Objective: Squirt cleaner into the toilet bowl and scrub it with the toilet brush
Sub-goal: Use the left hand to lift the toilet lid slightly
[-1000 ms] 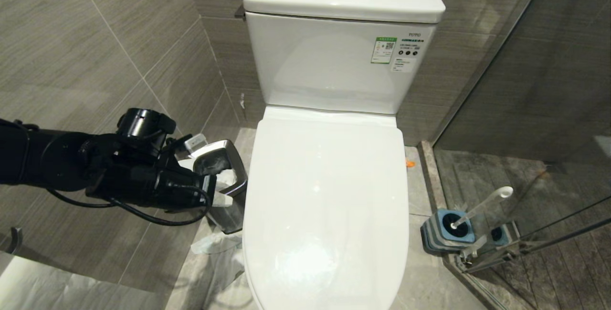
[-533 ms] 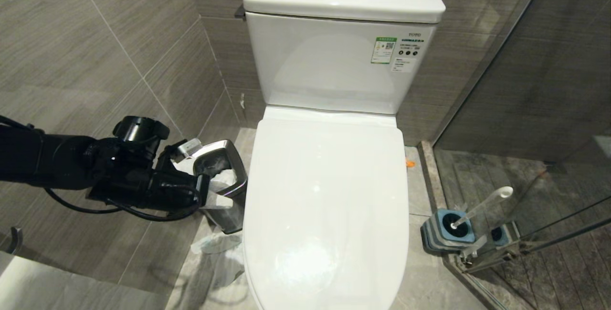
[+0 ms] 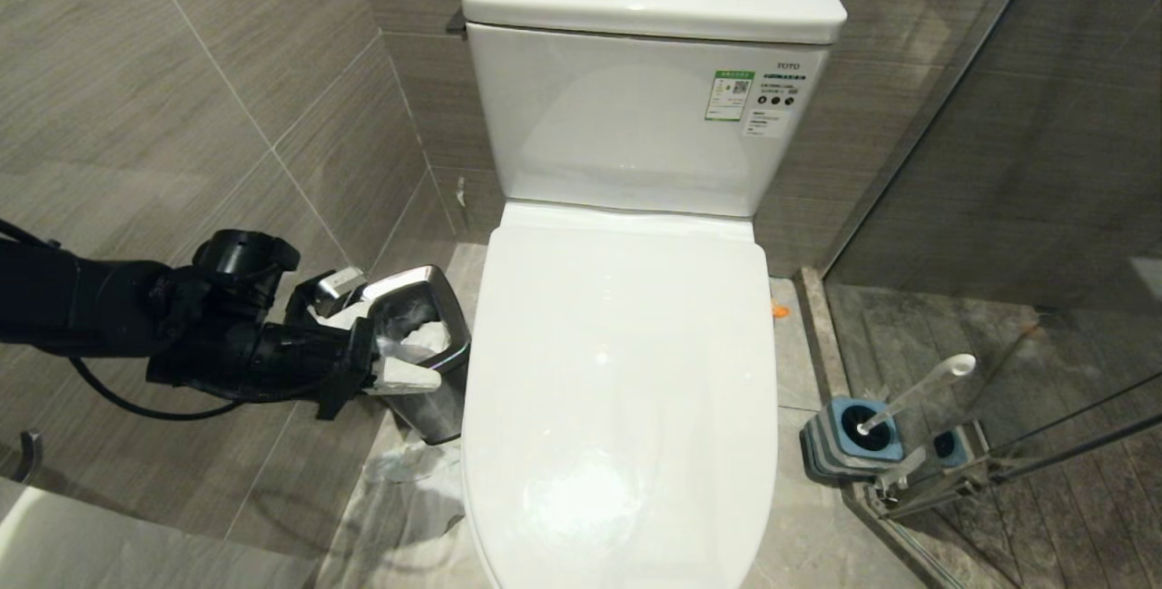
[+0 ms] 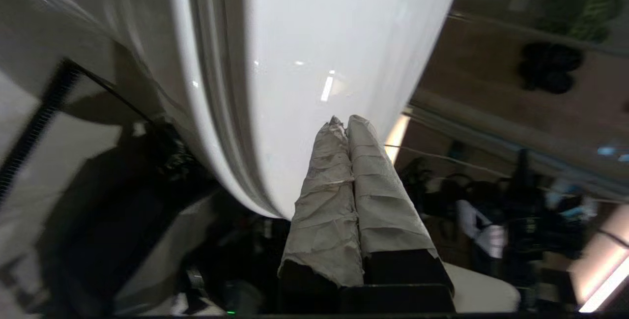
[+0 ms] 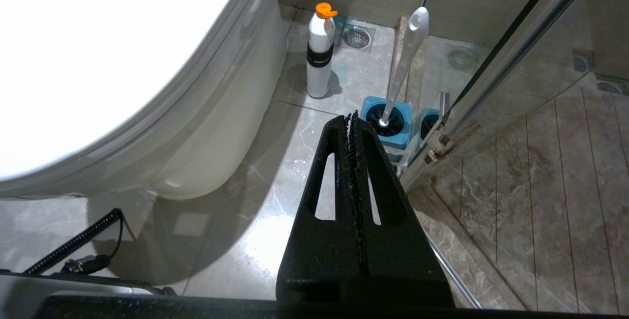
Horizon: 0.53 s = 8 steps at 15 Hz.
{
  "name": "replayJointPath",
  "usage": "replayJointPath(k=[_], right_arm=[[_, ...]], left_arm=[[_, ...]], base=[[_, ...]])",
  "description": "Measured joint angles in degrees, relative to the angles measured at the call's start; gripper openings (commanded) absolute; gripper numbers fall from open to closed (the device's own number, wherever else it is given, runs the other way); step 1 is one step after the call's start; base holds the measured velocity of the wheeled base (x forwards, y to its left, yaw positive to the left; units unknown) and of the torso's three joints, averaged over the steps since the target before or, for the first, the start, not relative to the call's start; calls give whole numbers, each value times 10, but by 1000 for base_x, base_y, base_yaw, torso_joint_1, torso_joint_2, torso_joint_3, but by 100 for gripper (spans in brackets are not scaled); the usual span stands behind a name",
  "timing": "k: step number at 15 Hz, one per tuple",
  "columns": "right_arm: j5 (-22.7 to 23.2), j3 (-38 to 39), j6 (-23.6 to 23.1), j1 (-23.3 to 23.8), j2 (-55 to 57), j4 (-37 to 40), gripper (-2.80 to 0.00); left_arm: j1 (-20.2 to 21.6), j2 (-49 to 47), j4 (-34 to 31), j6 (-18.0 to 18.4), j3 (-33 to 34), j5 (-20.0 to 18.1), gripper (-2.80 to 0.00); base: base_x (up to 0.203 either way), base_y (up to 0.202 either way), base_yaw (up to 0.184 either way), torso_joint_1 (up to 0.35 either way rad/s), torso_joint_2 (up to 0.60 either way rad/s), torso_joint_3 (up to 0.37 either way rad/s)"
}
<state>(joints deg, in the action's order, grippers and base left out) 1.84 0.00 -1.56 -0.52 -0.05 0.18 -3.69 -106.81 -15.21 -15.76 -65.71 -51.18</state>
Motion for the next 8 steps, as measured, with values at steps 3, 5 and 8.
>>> replayJointPath(k=[3, 5, 8], right_arm=[[0, 0, 0, 0, 0, 0, -280], [0, 0, 0, 0, 0, 0, -280], [0, 0, 0, 0, 0, 0, -280]], left_arm=[[14, -1, -2, -47, 2, -44, -280], [24, 0, -1, -69, 3, -62, -280], [44, -1, -2, -80, 5, -102, -280]], base=[[0, 0, 0, 0, 0, 0], [0, 0, 0, 0, 0, 0], [0, 0, 0, 0, 0, 0]])
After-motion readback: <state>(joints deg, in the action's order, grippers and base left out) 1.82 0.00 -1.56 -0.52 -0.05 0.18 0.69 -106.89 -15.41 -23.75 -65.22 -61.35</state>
